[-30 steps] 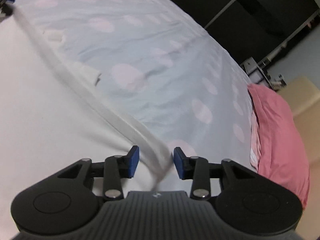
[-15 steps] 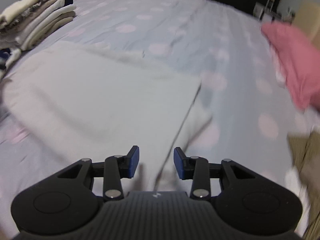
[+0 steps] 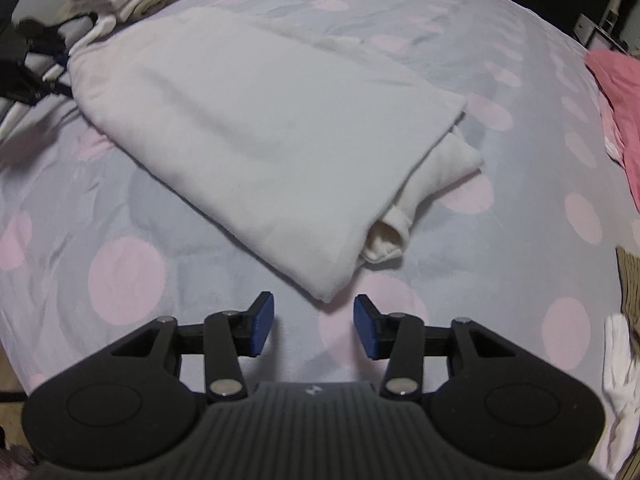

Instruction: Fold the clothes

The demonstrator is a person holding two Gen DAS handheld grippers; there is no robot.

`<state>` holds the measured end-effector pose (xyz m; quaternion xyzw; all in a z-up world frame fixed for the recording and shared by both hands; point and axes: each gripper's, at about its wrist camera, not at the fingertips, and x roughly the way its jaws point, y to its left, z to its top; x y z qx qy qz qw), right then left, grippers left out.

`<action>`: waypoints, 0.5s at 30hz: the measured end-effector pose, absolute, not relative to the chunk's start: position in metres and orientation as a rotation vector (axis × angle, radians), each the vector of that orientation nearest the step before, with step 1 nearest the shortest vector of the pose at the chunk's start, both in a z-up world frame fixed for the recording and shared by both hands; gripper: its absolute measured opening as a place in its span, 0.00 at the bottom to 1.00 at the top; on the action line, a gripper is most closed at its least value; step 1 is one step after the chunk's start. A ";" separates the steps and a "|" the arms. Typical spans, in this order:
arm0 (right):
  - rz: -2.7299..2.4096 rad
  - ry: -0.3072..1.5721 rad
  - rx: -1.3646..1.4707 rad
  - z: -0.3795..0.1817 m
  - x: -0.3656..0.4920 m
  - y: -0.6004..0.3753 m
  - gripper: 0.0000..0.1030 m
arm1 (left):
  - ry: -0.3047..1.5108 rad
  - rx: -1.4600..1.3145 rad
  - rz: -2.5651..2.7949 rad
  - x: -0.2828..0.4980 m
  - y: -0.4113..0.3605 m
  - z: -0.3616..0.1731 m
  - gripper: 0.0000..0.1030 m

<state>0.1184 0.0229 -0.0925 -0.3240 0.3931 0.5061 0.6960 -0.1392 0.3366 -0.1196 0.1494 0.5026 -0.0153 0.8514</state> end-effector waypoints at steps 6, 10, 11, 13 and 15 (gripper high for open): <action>1.107 0.903 -0.717 -0.095 0.129 0.034 0.09 | 1.114 0.244 -0.038 -0.149 0.344 -0.123 0.05; 1.077 0.947 -0.709 -0.097 0.133 0.031 0.08 | 1.169 0.199 -0.002 -0.160 0.357 -0.130 0.04; 1.070 0.954 -0.710 -0.098 0.134 0.030 0.08 | 1.177 0.193 0.010 -0.162 0.358 -0.130 0.04; 1.044 0.970 -0.707 -0.098 0.134 0.027 0.08 | 1.187 0.181 0.040 -0.164 0.361 -0.130 0.04; 1.008 0.992 -0.711 -0.098 0.134 0.024 0.06 | 1.200 0.162 0.061 -0.166 0.361 -0.127 0.04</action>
